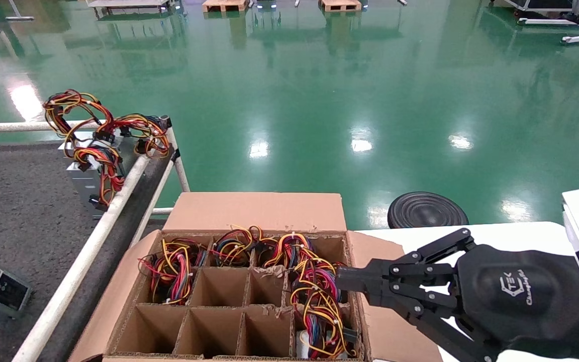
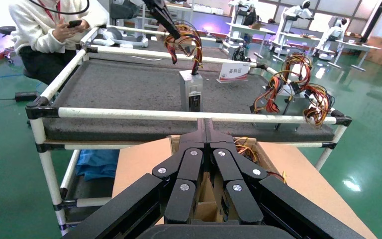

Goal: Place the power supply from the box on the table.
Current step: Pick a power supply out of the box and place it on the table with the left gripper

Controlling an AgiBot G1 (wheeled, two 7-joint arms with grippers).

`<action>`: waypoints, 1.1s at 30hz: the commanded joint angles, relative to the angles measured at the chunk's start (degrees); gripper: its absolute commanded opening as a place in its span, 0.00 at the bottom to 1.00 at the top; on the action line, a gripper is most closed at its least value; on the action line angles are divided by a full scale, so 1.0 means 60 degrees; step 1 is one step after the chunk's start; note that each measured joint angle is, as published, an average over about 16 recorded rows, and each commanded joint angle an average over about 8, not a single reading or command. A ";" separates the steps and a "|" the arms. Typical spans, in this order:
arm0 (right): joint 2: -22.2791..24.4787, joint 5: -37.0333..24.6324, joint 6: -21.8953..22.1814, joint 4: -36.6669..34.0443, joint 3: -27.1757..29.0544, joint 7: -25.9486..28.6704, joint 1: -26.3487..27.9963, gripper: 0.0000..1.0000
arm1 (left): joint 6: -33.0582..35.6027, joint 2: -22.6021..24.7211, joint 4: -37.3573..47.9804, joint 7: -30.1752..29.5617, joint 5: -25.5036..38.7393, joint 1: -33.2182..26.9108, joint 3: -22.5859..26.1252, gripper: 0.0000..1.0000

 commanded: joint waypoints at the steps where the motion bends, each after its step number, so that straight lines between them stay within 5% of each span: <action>1: 0.0000 0.0000 0.0000 0.0000 0.0000 0.0000 0.0000 0.00 | 0.0003 -0.0114 -0.0020 0.0040 -0.0007 0.0017 0.0067 0.00; 19: 0.0000 0.0000 0.0000 0.0000 0.0000 0.0000 0.0000 0.00 | -0.0024 -0.0349 0.0064 0.0485 0.0004 0.0175 0.0328 0.00; 21: 0.0000 0.0000 0.0000 0.0000 0.0000 0.0000 0.0000 0.00 | -0.0042 -0.0346 0.0087 0.0535 -0.0017 0.0196 0.0348 0.13; 28: 0.0000 0.0000 0.0000 0.0000 0.0000 0.0000 0.0000 0.00 | -0.0130 -0.0358 0.0178 0.0704 -0.0125 0.0271 0.0411 0.96; 33: 0.0000 0.0000 0.0000 0.0000 0.0000 0.0000 0.0000 0.00 | -0.0220 -0.0385 0.0275 0.0865 -0.0272 0.0337 0.0459 1.00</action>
